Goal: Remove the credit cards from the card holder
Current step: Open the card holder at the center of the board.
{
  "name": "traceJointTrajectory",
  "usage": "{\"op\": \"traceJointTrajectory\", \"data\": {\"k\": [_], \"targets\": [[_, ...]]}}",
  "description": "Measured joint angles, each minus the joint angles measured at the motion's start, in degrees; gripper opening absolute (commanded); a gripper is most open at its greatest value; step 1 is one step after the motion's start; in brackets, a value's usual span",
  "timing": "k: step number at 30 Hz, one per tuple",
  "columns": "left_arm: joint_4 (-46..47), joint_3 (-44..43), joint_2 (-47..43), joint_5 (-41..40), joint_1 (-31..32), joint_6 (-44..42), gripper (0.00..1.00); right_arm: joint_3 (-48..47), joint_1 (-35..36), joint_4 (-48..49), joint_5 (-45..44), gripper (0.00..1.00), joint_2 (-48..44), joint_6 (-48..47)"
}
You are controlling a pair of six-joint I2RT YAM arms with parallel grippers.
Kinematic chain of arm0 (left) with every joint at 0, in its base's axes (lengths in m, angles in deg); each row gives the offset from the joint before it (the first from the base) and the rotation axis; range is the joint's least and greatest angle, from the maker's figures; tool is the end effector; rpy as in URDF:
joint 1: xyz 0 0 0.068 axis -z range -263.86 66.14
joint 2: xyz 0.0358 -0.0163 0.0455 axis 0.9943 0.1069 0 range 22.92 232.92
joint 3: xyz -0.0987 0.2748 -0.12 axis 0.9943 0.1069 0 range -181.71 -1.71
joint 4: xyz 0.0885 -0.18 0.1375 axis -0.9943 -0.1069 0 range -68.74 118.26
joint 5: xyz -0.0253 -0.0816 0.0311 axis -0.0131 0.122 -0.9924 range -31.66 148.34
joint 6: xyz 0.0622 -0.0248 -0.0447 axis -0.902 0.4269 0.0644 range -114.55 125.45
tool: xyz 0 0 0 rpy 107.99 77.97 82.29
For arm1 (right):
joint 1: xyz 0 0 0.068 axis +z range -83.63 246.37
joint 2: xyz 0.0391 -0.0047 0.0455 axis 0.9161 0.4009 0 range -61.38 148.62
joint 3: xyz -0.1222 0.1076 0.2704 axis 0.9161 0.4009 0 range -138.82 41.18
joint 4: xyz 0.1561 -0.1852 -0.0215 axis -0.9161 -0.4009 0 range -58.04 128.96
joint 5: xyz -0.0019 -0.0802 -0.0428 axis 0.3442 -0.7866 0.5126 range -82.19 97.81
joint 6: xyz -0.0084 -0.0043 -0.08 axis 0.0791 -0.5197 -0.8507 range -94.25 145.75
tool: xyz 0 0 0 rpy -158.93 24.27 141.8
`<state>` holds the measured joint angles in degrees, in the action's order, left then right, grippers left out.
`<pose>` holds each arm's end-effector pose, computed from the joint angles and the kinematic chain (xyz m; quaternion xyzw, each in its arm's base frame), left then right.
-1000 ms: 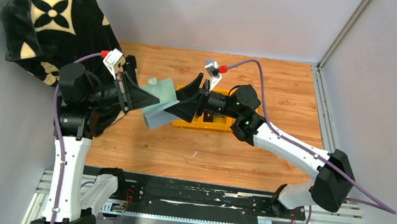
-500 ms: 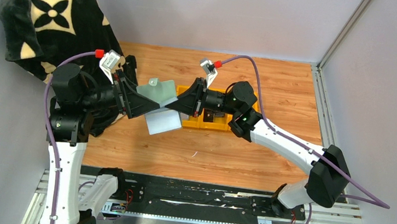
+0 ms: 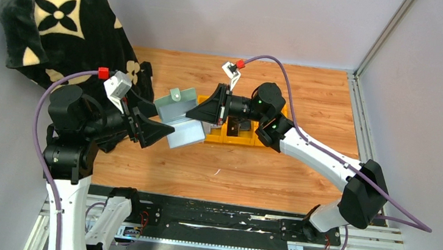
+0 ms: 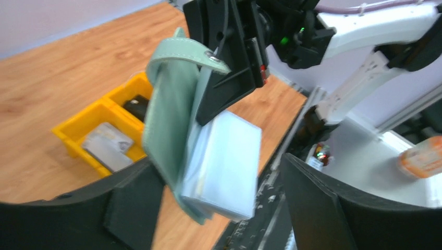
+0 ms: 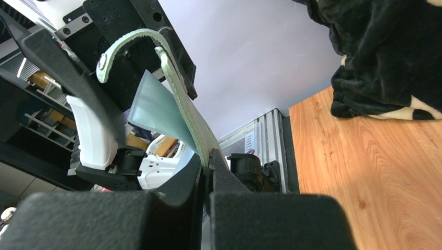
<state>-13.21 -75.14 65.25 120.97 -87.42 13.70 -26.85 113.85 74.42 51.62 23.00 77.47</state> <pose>0.0622 -0.0581 0.4697 0.2635 0.6870 -0.4213 0.5302 0.1945 0.2835 0.4549 -0.2838 0.5490 0.7159 0.3250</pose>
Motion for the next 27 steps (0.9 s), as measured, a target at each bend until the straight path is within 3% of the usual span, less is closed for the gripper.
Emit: {"op": "traceJointTrajectory", "data": {"k": [3, 8, 10, 12, 14, 17, 27], "targets": [[0.00, 0.28, 0.48, -1.44, 0.00, -1.07, 0.40, 0.00, 0.13, -0.09, 1.29, 0.00, 0.00, -0.02], [0.50, 1.49, 2.38, -2.91, 0.00, -0.44, 0.23, 0.00, 1.07, -0.13, 2.84, 0.01, 0.00, -0.07], [0.66, 2.27, 2.67, -3.04, 0.00, 0.00, 0.10, -0.04, 1.57, -0.15, 3.17, 0.12, 0.04, -0.11], [1.46, 3.30, 2.56, -3.13, 0.00, 1.11, 0.01, -0.07, 1.68, -0.13, 3.45, 0.31, 0.33, -0.15], [3.39, 4.52, 2.12, -3.34, 0.00, 3.34, 0.00, -0.04, 1.68, 0.52, 3.85, 0.46, 0.74, 0.42], [8.00, 6.99, 1.22, -3.98, 0.00, 8.76, 0.00, 0.52, 1.66, 3.65, 4.79, 0.55, 0.92, 1.57], [14.84, 4.85, 4.98, -4.00, 0.00, 22.75, 0.00, 14.75, 1.68, 16.06, 6.36, 0.60, -2.99, 4.44]]}}
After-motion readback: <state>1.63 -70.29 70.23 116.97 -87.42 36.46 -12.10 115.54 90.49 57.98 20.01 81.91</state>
